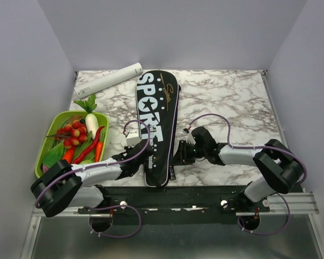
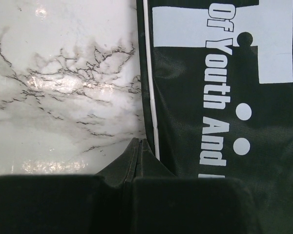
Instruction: Pack up the badminton gear
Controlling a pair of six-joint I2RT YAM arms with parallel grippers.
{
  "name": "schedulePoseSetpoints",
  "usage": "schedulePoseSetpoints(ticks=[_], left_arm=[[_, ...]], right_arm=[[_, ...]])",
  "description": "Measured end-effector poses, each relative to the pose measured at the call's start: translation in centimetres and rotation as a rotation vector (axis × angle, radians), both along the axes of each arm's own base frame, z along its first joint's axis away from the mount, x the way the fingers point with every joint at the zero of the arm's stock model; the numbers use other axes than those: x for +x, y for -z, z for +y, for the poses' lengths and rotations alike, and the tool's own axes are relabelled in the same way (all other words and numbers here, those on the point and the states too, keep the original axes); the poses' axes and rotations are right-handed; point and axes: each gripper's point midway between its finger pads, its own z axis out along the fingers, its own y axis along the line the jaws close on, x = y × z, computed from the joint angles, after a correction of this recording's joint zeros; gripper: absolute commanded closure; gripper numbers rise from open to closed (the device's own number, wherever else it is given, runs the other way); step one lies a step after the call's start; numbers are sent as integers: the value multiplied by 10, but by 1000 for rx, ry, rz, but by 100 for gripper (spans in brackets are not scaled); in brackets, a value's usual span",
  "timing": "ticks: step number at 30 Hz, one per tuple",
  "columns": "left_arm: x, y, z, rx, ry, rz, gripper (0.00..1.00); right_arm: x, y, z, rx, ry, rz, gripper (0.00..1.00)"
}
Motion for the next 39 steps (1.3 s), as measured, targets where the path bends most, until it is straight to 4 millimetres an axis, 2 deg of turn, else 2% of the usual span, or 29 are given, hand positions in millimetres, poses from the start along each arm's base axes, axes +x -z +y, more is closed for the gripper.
schedulePoseSetpoints(ticks=[3, 11, 19, 21, 25, 29, 32, 35, 37, 39], left_arm=[[0, 0, -2, -10, 2, -2, 100], [0, 0, -4, -37, 6, -9, 100], [-5, -1, -5, -63, 28, 0, 100], [-7, -1, -5, -66, 31, 3, 100], [-9, -1, -4, -66, 33, 8, 100], [-12, -5, -1, -68, 35, 12, 100], [-15, -11, 2, -77, 31, 8, 100], [-17, -22, 5, -104, 19, -9, 100], [-18, -33, 7, -134, 9, -35, 100], [-17, -46, 6, -166, 7, -68, 100]], right_arm=[[-4, -1, 8, 35, -7, 15, 64], [-4, -3, 30, 120, 9, 65, 78], [-4, -3, 52, 183, 28, 105, 84], [-4, -4, 56, 193, 28, 111, 83], [-2, -10, 61, 196, 25, 100, 69], [4, -15, 51, 127, 60, 54, 58], [15, -24, 34, 31, 121, -6, 51], [35, -38, 12, -64, 218, -84, 44], [50, -45, -7, -105, 283, -123, 32], [69, -46, -31, -139, 362, -140, 30]])
